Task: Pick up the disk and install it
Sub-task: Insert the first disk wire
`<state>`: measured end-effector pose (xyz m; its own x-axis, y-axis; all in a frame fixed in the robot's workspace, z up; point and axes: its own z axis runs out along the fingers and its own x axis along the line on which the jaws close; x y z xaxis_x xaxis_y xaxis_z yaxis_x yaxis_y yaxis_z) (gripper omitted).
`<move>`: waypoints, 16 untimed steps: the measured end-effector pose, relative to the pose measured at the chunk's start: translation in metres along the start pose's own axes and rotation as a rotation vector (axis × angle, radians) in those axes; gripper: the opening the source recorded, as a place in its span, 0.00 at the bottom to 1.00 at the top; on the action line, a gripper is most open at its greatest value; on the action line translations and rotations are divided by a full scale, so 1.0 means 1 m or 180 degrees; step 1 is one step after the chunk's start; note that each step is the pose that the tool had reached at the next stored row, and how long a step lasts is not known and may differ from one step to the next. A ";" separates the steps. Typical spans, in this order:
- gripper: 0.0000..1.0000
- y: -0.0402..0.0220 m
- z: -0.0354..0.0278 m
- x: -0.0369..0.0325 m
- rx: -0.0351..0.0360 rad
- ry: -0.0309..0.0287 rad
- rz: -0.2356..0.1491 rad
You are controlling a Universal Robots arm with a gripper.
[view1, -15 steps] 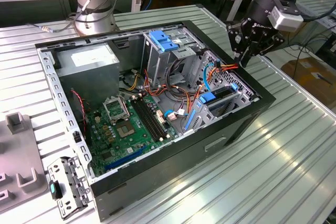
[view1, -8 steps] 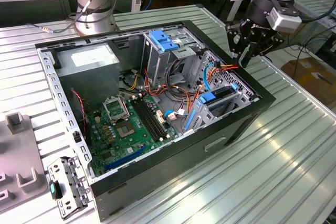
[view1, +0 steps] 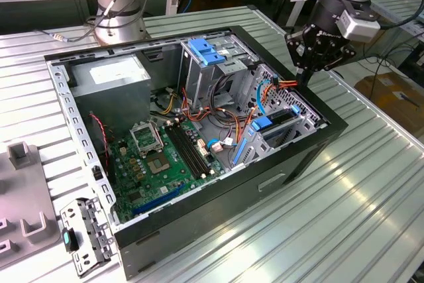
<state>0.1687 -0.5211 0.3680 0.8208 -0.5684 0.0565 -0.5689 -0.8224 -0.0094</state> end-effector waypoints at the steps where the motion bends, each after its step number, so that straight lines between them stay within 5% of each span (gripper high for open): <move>1: 0.17 0.0000 -0.0012 0.0000 0.0000 0.0000 0.0000; 16: 0.17 0.0034 -0.0055 -0.0045 0.0000 0.0000 0.0019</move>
<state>0.1628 -0.5213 0.3733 0.8173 -0.5734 0.0565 -0.5739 -0.8189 -0.0097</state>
